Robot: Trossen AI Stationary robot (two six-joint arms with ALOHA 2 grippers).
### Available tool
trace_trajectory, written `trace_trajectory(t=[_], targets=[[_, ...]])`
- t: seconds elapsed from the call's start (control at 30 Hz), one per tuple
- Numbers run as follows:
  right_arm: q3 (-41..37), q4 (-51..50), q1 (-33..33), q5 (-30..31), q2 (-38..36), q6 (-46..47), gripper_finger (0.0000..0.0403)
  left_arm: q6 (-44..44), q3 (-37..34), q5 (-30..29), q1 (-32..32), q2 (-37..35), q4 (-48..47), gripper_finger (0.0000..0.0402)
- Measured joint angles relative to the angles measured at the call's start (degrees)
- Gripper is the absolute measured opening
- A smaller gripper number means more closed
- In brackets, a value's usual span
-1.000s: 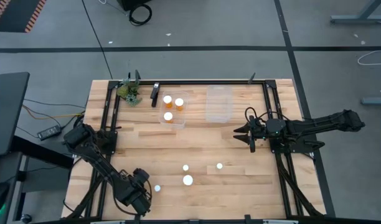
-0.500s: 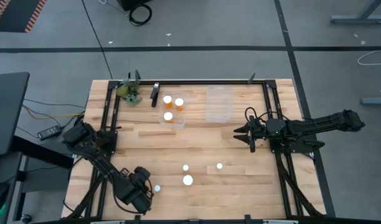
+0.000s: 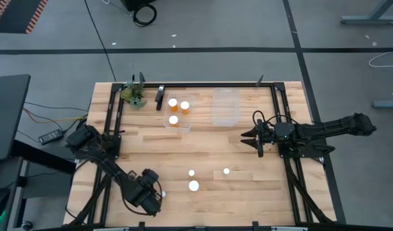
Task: Pick and place medicine bottles into bin by pill shape (circle, oval)
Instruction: Put the small orange pill bottle in the right transparent bin
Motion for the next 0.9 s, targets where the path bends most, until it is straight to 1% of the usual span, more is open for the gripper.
trace_trajectory(t=[0.2, 0.43, 0.57, 0.67, 0.9], targets=[[0.0, 0.0, 0.0, 0.0, 0.0, 0.0, 0.0161, 2.0, 0.0, 0.0, 1.2, 0.0, 0.6, 0.0160], [0.0, 0.0, 0.0, 0.0, 0.0, 0.0, 0.0161, 2.2, 0.0, 0.3, 1.2, 0.0, 0.6, 0.0123], [0.0, 0.0, 0.0, 0.0, 0.0, 0.0, 0.0161, 4.2, 0.0, 0.5, 1.6, 0.0, 0.6, 0.0106], [0.0, 0.0, 0.0, 0.0, 0.0, 0.0, 0.0161, 6.4, 0.0, 0.5, 2.8, 0.0, 0.6, 0.0103], [0.0, 0.0, 0.0, 0.0, 0.0, 0.0, 0.0161, 15.3, 0.0, 0.5, 7.9, 0.0, 0.7, 0.0122]])
